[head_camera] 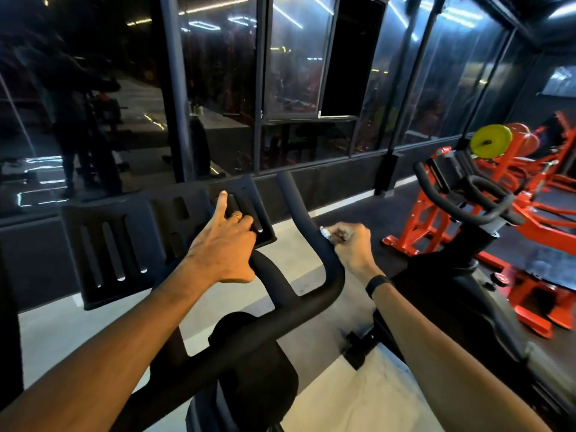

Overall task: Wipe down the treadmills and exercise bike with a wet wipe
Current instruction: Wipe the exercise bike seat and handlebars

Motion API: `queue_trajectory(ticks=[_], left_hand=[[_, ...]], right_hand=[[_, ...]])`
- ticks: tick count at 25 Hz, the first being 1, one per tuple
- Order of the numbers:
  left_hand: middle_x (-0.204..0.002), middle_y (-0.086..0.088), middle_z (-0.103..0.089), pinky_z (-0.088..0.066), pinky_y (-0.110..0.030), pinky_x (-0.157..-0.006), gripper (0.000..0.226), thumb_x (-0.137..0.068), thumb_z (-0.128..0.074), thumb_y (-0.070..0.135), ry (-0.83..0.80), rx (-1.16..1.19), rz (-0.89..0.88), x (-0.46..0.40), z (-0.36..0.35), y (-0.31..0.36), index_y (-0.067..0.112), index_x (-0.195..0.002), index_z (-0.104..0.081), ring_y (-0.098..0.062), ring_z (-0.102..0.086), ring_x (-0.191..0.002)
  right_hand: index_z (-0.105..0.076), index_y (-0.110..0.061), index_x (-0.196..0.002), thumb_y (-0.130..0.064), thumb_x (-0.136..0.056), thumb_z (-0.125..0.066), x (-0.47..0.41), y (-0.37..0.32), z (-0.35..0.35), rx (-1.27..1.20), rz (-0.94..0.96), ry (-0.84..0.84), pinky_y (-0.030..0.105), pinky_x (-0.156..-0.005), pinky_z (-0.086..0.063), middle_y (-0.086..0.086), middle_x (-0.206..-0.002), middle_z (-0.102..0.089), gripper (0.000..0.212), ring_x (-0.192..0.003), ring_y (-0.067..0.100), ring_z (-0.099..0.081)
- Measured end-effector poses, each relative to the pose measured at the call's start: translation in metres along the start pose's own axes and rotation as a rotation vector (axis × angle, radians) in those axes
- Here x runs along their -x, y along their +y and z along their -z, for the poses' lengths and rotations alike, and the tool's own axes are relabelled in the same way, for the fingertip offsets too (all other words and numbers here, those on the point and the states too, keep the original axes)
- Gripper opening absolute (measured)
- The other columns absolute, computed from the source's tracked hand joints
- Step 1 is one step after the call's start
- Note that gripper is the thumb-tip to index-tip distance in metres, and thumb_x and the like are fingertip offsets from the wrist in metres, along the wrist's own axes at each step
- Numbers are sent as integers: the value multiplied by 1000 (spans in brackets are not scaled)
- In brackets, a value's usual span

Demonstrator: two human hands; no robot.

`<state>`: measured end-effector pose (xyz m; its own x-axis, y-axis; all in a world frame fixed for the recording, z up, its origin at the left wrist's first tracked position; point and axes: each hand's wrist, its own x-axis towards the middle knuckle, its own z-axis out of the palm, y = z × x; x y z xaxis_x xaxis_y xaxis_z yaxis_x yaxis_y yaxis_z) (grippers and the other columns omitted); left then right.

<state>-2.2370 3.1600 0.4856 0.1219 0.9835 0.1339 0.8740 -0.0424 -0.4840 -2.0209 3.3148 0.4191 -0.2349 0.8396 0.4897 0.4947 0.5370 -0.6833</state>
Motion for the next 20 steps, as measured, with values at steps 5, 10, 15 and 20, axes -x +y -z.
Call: queue_trajectory(ticks=[5,10,15,20], left_hand=[[-118,2,-57,7,-67,-118,48,-81,-54,52,9,-16,3,1,-1,1,22,-116,-67,-21,-51,-121],[-114,3,-59,-1,-62,-119,47,-81,-50,53,44,-28,-18,-2,-5,0,23,-112,-69,-21,-51,-119],[-105,7,-64,-16,-51,-113,46,-82,-49,57,40,-31,-25,0,-5,-1,24,-107,-70,-19,-52,-113],[-90,5,-67,-17,-50,-109,39,-80,-52,55,31,9,-3,3,-6,-4,21,-90,-69,-20,-54,-104]], right_hand=[[-79,-4,-94,21,-80,-66,38,-3,19,62,-60,18,6,-68,-50,2,-90,-75,31,-92,21,-71],[-77,-6,-103,9,-85,-67,89,-38,33,184,-131,14,12,-73,-43,8,-101,-74,26,-95,20,-68],[-60,-8,-131,-10,-96,-63,140,-103,31,360,-298,-161,26,-93,-51,9,-124,-63,35,-109,20,-61],[-50,-7,-134,-13,-101,-54,162,-150,20,514,-221,-355,34,-97,-46,12,-131,-57,34,-119,26,-55]])
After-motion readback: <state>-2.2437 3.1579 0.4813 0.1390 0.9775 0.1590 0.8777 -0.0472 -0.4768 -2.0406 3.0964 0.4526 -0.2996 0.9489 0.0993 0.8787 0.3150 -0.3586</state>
